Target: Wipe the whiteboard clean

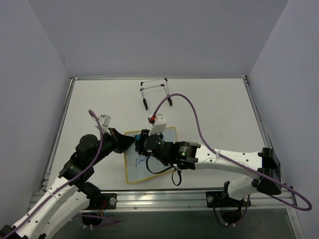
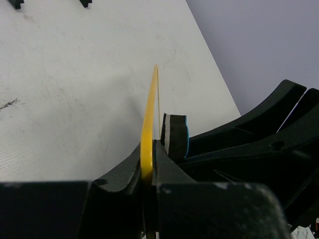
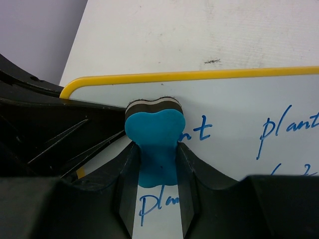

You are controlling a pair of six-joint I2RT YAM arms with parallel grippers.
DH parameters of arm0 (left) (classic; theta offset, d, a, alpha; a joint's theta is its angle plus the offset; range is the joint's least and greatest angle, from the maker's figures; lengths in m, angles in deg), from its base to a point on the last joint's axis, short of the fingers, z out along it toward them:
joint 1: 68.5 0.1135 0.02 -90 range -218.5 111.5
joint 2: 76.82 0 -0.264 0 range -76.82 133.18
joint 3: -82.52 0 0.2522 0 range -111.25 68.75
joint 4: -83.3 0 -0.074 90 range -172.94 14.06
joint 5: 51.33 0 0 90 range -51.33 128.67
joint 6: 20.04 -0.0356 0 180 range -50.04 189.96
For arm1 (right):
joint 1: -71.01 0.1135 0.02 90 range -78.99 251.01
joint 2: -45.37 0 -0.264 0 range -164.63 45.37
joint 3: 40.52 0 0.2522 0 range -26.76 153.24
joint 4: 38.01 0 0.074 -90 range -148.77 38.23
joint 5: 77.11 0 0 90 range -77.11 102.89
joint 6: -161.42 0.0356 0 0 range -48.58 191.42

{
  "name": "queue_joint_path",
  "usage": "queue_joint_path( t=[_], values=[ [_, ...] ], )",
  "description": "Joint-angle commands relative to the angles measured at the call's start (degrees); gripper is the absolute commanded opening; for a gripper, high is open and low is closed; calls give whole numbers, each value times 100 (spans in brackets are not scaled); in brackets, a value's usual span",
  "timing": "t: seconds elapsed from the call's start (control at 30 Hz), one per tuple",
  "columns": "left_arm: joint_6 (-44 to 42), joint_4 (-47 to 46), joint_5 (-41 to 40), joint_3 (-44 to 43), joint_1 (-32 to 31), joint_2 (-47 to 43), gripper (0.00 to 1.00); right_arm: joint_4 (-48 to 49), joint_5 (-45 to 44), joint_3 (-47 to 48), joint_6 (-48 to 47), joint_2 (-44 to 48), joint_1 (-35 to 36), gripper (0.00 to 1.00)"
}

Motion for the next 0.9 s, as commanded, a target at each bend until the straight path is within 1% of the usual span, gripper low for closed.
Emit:
queue_joint_path(
  t=[0.0, 0.13, 0.27, 0.33, 0.4, 0.53, 0.67, 0.77, 0.87],
  values=[
    [-567, 152, 8, -12, -43, 6, 2, 122, -367, 164, 347, -119, 51, 0],
    [-558, 143, 52, -11, -43, 6, 2, 131, -244, -3, 479, -93, -89, 0],
    [-558, 73, 157, 41, -34, -143, 2, 148, 125, -266, 461, 65, -607, 0],
    [-549, 28, 175, 85, -34, -214, 2, 166, 213, -267, 444, 92, -652, 0],
    [-549, 28, 166, 94, -34, -240, 2, 201, 283, -171, 452, 39, -635, 0],
    [-567, -51, 192, 85, -43, -249, 2, 788, 389, -171, 558, -22, -530, 0],
    [-567, -94, 236, 111, -43, -267, 2, 798, 346, 163, 715, -268, -345, 0],
    [-549, -139, 271, 182, -43, -337, 2, 1158, 241, -20, 935, -155, -318, 0],
    [-558, -165, 280, 208, -43, -407, 2, 1291, 152, -100, 1006, -23, -318, 0]
  ],
)
